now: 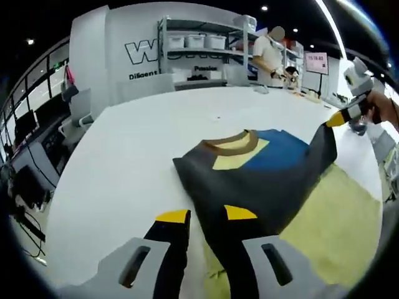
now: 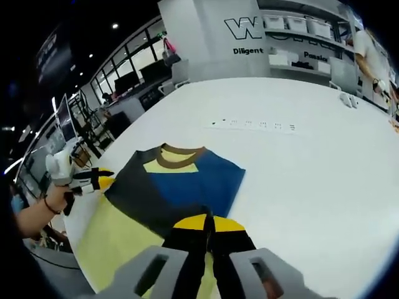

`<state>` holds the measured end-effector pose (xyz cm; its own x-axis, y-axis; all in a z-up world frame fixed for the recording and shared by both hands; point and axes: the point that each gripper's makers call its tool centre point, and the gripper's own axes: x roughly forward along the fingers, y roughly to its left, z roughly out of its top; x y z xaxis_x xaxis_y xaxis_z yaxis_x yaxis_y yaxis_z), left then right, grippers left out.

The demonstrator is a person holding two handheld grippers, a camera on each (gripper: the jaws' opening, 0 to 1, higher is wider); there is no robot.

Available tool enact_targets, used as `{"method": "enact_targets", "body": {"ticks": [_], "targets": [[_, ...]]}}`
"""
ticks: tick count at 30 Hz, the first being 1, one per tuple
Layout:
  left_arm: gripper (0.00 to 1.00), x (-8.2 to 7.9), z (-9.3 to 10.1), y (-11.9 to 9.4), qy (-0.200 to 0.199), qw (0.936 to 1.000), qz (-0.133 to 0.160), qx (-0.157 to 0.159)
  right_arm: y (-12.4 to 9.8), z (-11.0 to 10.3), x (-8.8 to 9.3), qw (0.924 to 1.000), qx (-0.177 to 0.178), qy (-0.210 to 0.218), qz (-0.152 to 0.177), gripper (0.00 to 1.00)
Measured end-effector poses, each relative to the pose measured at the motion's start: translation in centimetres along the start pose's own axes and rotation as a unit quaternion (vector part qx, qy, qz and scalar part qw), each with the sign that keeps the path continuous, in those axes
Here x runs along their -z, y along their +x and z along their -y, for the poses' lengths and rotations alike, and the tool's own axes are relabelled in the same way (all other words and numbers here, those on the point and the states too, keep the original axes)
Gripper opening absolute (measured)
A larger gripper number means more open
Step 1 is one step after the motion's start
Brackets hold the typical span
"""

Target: Fold the garment on the visible template until the final outline fits inside the template.

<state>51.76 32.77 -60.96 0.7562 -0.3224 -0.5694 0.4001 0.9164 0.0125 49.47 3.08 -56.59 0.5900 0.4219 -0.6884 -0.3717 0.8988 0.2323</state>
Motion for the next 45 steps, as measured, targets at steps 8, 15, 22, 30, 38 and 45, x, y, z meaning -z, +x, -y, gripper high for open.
{"method": "enact_targets", "body": {"ticks": [8,15,22,30,38,45], "targets": [[0.17,-1.2,-0.9,2.1,-0.020,0.9998,0.001,0.003,0.2,-0.2,0.3,1.0000,-0.002,0.000,-0.005,0.00],[0.18,-1.4,-0.5,3.6,0.014,0.9995,-0.023,0.015,0.5,-0.2,0.5,1.0000,-0.002,0.001,-0.009,0.00],[0.10,-1.0,-0.7,4.6,0.025,0.9989,-0.039,0.007,0.7,-0.2,0.9,0.9999,-0.002,0.001,-0.015,0.00],[0.01,-0.8,-1.0,4.4,0.011,0.9993,-0.035,0.005,0.6,0.1,1.5,0.9997,-0.002,0.004,-0.023,0.00],[0.01,-3.0,-3.0,3.0,-0.063,0.9972,0.039,0.003,0.6,-0.1,0.9,0.9997,-0.006,-0.008,-0.022,0.00],[0.01,-2.1,-4.3,3.0,-0.126,0.9909,0.047,-0.004,2.4,0.1,-0.1,0.9998,-0.007,-0.011,-0.013,0.00]]}}
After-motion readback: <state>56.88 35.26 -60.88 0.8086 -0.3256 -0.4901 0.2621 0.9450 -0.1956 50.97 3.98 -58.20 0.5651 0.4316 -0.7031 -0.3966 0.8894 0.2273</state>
